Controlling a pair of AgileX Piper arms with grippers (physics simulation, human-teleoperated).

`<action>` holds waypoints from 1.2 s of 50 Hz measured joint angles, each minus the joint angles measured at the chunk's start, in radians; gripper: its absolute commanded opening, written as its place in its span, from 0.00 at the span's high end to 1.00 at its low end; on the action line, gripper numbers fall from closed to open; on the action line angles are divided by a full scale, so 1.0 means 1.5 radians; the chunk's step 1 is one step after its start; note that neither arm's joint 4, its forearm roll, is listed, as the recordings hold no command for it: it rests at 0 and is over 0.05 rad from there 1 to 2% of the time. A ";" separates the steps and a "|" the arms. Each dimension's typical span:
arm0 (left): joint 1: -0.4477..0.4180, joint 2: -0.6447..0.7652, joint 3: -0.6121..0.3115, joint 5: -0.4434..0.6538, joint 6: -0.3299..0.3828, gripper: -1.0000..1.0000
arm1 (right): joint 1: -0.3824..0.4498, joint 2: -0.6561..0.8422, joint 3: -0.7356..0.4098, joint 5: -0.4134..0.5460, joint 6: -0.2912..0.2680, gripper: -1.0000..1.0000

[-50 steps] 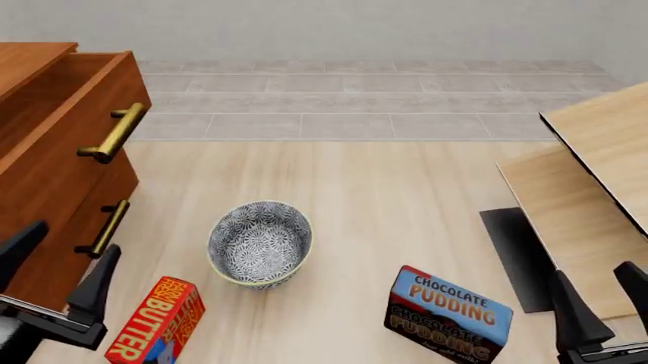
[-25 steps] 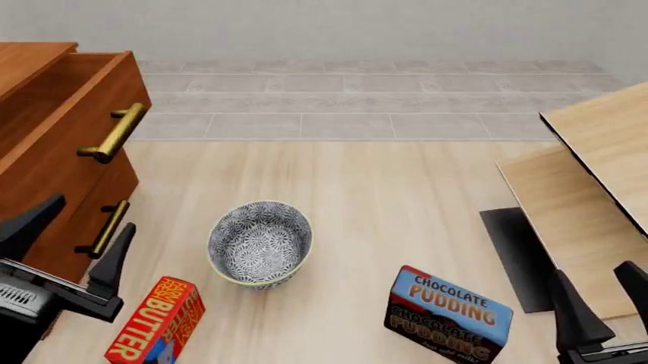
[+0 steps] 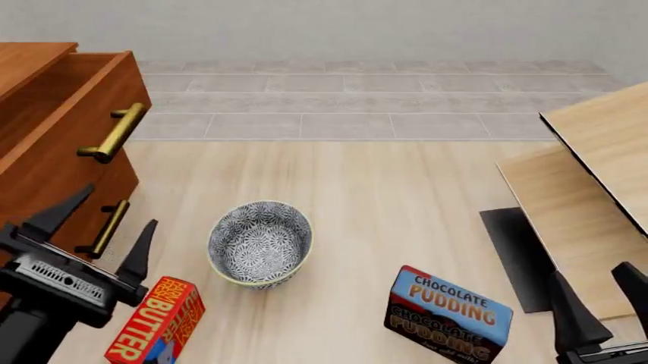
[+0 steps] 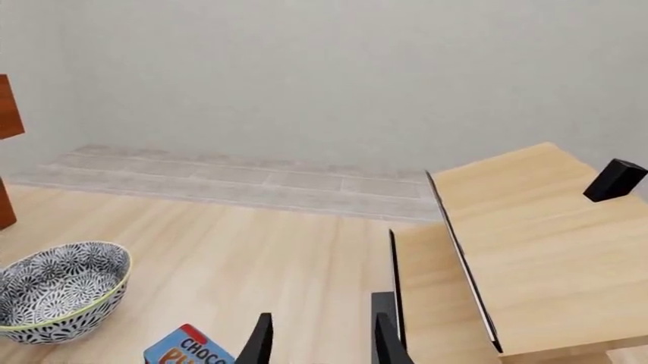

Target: Close the top drawer of the cabinet.

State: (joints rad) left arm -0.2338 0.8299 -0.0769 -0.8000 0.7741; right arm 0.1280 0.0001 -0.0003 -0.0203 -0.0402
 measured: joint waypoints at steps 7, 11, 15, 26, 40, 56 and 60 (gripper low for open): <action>0.001 0.070 0.007 -0.076 0.054 0.00 | 0.002 0.000 0.000 0.000 -0.001 0.00; 0.005 0.104 0.008 -0.111 0.079 0.00 | 0.002 0.000 0.000 0.000 -0.001 0.00; 0.013 0.142 0.009 -0.151 0.106 0.00 | 0.003 0.000 0.000 0.000 -0.002 0.00; 0.025 0.192 0.000 -0.199 0.156 0.00 | 0.006 0.000 0.000 0.000 -0.002 0.00; 0.031 0.230 -0.015 -0.237 0.208 0.00 | 0.011 0.000 0.000 -0.002 0.000 0.00; 0.045 0.269 -0.033 -0.261 0.261 0.00 | 0.014 0.000 0.000 -0.004 -0.001 0.00; 0.053 0.277 -0.038 -0.265 0.274 0.00 | 0.014 0.000 0.000 -0.004 -0.001 0.00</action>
State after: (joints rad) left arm -0.1548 1.2454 -0.1339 -1.1978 1.1857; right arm 0.1492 0.0001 -0.0003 -0.0266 -0.0413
